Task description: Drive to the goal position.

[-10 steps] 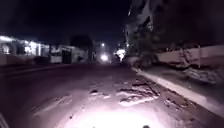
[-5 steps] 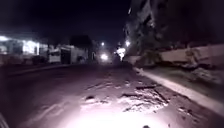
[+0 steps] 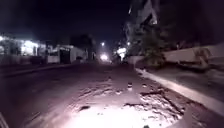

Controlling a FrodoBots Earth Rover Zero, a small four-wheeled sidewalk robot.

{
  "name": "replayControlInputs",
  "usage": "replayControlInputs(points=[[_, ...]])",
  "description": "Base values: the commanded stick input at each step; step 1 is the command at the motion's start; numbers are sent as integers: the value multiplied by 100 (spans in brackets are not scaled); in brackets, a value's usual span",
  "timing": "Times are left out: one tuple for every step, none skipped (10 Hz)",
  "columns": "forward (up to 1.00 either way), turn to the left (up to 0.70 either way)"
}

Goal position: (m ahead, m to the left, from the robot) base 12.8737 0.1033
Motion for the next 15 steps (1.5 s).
replayControlInputs(points=[[70, 0], [70, 0], [70, 0], [70, 0], [70, 0], [70, 0], [70, 0], [70, 0], [70, 0], [70, 0], [70, 0], [70, 0], [70, 0], [70, 0], [70, 0]])
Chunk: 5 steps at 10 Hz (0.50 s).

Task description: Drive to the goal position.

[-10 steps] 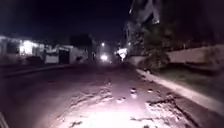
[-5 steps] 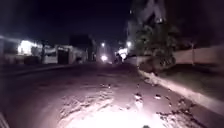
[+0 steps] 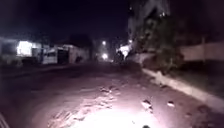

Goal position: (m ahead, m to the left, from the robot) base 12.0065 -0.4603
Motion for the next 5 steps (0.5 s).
replayControlInputs(points=[[70, 0], [70, 0], [70, 0], [70, 0], [70, 6]])
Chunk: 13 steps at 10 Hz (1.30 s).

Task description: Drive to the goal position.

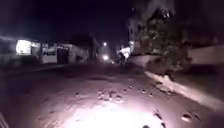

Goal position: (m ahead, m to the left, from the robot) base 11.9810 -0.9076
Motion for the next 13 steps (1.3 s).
replayControlInputs(points=[[70, 33], [70, 35], [70, 23], [70, 0], [70, 0], [70, 16], [70, 32], [70, 15], [70, 0], [70, 0], [70, 0], [70, 7], [70, 35]])
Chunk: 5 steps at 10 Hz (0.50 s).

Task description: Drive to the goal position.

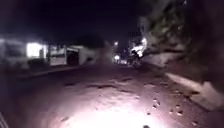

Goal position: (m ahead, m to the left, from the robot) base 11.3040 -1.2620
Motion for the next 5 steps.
replayControlInputs(points=[[70, 31], [70, 0], [70, 0], [70, 0], [70, 0]])
